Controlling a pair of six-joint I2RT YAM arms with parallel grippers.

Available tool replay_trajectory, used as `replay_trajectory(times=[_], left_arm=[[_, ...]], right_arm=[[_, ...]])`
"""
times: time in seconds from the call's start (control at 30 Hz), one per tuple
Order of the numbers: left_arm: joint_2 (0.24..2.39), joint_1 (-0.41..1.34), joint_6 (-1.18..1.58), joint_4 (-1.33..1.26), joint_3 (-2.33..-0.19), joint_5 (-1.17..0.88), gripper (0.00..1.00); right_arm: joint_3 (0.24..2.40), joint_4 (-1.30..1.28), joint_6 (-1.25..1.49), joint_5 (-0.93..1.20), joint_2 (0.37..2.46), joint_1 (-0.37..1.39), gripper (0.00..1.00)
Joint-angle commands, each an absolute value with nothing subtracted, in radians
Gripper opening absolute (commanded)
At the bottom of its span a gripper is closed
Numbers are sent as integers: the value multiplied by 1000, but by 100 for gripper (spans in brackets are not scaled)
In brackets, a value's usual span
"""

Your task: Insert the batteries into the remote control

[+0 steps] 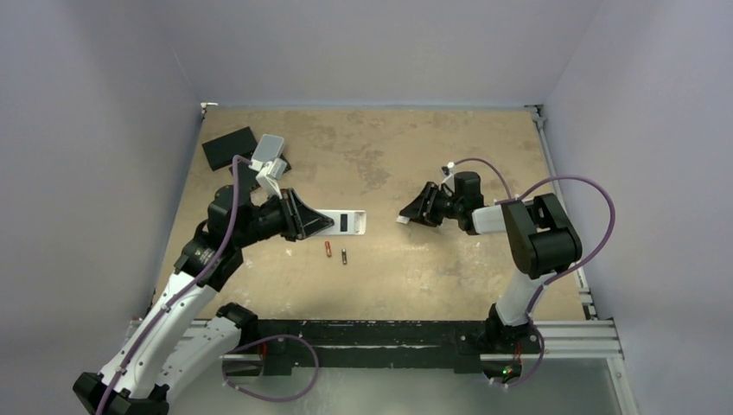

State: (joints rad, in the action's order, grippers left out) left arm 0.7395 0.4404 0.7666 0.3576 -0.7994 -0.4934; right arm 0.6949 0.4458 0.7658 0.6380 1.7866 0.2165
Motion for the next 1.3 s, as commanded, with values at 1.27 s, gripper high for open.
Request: replay_trajectory(times=[1.27], left_arm=[[821,439,858,261,-550,-590,0]], right_arm=[[658,-143,465,527,1241,273,61]])
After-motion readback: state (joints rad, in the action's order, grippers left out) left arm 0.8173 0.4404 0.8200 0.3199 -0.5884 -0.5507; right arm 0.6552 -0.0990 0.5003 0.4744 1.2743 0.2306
